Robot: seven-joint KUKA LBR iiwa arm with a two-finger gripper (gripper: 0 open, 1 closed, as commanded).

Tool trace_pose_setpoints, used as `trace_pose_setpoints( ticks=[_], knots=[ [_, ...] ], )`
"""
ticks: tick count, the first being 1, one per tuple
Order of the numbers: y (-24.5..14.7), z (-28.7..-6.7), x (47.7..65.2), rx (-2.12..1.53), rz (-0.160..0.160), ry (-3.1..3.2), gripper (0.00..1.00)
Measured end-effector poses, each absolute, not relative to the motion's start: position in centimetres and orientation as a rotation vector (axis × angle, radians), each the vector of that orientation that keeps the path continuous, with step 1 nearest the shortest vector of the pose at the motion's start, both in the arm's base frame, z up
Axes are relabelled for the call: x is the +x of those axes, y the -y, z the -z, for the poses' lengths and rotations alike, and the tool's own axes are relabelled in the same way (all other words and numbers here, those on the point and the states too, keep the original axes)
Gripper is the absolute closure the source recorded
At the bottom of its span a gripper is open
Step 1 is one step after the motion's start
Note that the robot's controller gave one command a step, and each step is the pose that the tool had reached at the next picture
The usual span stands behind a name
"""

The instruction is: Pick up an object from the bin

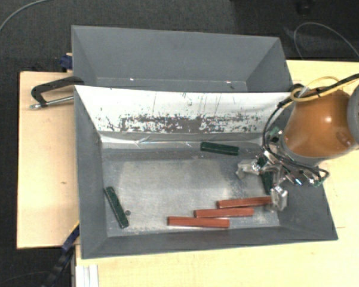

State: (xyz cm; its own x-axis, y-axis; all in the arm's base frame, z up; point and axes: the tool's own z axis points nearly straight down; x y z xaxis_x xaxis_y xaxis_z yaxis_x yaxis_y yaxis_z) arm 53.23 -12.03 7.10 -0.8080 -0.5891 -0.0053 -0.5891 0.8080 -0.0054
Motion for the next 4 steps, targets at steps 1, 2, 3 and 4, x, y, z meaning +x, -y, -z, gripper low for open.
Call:
trace_pose_setpoints(
  ticks=[1, 2, 3, 4],
  knots=[
    [9.9, -7.2, 60.5, -1.145, 0.003, -2.915, 0.0],
    [11.3, -7.1, 57.2, -1.893, -0.001, -2.506, 0.0],
    [8.7, -7.1, 56.9, -1.956, -0.003, -2.455, 0.0],
    [8.2, -7.0, 51.5, -1.536, -0.003, -2.74, 0.0]
  ],
)
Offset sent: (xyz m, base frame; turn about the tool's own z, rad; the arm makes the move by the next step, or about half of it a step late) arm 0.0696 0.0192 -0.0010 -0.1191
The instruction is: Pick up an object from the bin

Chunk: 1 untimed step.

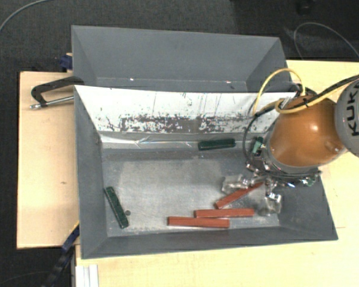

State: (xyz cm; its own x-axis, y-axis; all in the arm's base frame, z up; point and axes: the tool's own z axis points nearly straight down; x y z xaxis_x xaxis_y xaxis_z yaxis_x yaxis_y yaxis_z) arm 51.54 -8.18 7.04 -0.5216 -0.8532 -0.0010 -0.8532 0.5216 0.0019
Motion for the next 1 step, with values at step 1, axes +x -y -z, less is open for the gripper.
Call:
trace_pose_setpoints(
  ticks=[1],
  knots=[
    [11.98, -7.09, 54.38, 1.567, -0.003, 2.729, 0.0]
  ],
)
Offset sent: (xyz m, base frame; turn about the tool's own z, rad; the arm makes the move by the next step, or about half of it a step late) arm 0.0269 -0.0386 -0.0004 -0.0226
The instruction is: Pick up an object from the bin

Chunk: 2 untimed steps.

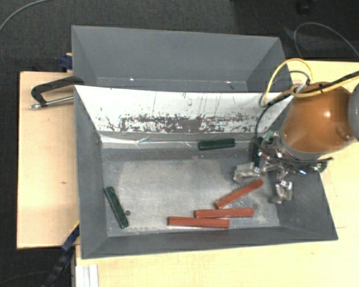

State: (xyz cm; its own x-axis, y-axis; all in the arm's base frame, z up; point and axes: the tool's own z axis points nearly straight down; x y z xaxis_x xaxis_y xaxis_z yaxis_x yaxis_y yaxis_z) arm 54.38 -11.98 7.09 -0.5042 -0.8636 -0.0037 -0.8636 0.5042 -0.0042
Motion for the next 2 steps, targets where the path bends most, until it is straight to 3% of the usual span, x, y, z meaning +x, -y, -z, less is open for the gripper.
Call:
trace_pose_setpoints(
  ticks=[1, 2],
  knots=[
    [10.92, -7.05, 51.17, -1.679, -0.004, -2.655, 0.0],
    [11.02, -7.21, 51.52, -1.671, 0.008, -2.649, 1.0]
  ],
)
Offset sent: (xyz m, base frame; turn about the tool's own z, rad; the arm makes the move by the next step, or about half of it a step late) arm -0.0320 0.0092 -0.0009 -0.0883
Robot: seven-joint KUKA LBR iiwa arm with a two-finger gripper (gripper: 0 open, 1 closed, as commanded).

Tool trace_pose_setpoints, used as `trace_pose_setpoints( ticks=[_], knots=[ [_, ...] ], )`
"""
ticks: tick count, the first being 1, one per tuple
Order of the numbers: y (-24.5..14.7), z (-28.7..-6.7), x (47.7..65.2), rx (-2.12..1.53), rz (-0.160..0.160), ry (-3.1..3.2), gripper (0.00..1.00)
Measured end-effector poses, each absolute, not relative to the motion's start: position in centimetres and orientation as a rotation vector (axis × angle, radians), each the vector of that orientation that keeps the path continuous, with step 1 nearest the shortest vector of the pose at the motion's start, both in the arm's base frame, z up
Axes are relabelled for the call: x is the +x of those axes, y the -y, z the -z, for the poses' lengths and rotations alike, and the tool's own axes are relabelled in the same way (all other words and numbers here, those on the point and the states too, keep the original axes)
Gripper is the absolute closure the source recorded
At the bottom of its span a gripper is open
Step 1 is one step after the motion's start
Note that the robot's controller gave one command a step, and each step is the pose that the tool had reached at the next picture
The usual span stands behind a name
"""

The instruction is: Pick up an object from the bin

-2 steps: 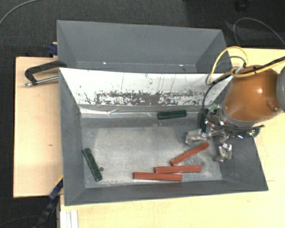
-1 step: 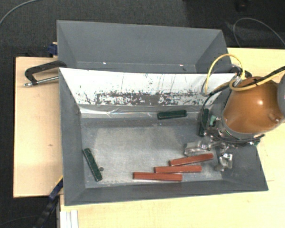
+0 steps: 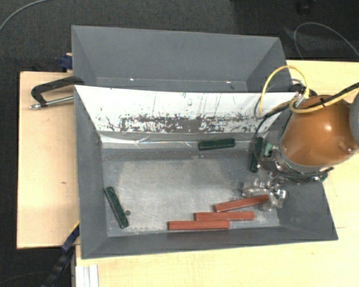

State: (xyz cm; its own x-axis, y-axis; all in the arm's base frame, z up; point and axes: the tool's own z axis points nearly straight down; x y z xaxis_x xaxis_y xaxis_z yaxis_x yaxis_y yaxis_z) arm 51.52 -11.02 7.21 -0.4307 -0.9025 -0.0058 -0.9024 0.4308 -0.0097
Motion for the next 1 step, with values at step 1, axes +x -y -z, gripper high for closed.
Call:
trace_pose_setpoints(
  ticks=[1],
  knots=[
    [5.59, -20.43, 51.62, -1.641, 0.009, -2.664, 1.0]
  ],
)
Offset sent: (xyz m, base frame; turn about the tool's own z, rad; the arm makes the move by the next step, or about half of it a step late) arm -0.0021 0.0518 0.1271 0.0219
